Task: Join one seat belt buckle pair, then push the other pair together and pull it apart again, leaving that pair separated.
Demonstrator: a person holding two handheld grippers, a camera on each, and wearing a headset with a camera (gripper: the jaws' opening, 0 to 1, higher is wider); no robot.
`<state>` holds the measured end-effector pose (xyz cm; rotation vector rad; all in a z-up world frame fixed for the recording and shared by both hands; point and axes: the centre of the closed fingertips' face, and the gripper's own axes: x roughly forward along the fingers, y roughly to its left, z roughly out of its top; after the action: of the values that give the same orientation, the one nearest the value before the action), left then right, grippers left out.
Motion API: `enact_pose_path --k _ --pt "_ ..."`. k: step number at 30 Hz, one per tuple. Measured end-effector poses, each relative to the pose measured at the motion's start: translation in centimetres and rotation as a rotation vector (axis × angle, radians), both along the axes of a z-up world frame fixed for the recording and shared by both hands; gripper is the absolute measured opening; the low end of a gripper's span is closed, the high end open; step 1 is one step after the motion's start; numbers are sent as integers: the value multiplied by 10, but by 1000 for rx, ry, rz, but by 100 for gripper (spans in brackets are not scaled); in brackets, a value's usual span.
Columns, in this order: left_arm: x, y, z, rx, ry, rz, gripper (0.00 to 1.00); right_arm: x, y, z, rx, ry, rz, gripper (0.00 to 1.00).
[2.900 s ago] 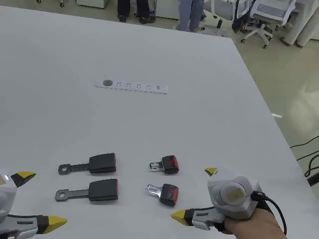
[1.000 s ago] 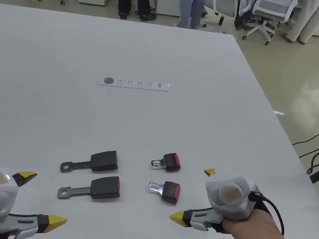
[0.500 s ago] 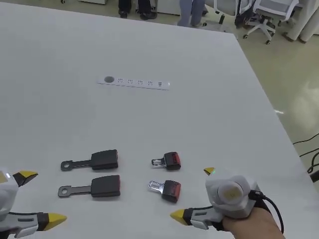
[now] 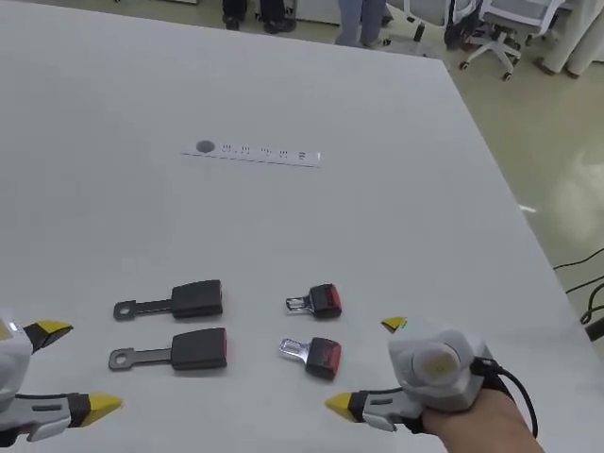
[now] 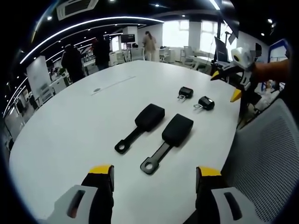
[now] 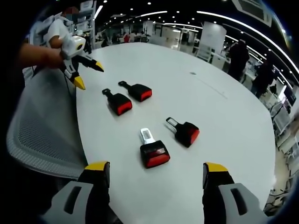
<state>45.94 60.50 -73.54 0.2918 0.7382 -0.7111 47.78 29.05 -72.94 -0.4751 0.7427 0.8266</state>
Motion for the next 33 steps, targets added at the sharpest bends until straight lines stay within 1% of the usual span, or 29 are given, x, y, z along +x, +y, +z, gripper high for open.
enact_pose_path --k 2,3,4,5,8,10,11,12,14,16,18,20,22,25,28,29,30,33 --pt "0 -3 0 8 -1 -26 71 -1 1 0 -1 1 11 78" --pt "-1 -8 0 5 0 -38 70 -2 3 0 0 5 20 76" --pt "-1 -11 1 8 1 -50 68 -3 4 -1 2 14 31 71" --pt "0 -12 1 12 1 -58 68 -2 4 -1 3 14 30 69" --pt "1 -19 0 24 9 -100 66 -2 7 -2 -3 16 51 65" --pt "3 -23 -1 34 12 -127 64 0 8 -2 -5 10 61 63" --pt "4 -30 0 39 15 -146 63 1 9 -3 -6 10 66 62" --pt "5 -33 0 43 16 -158 62 1 9 -3 -7 11 68 62" --pt "4 -43 4 54 17 -187 60 2 11 -3 -12 12 78 61" --pt "5 -49 5 65 18 -223 58 3 12 -3 -15 16 91 59" --pt "7 -54 4 86 15 -254 57 3 14 -4 -21 15 104 58" --pt "12 -55 3 99 10 -280 57 4 16 -5 -25 20 119 56" --pt "14 -61 2 109 12 -294 55 3 18 -6 -25 30 133 52" --pt "17 -68 -2 125 16 -327 55 4 21 -9 -37 33 160 50" --pt "17 -77 -5 143 23 -380 54 1 25 -12 -46 49 188 44" --pt "18 -81 -7 158 24 -401 53 2 26 -13 -51 48 194 44" --pt "19 -82 -7 171 16 -414 52 3 27 -16 -56 47 199 44" --pt "23 -92 -11 178 26 -444 51 4 28 -20 -67 48 216 44"
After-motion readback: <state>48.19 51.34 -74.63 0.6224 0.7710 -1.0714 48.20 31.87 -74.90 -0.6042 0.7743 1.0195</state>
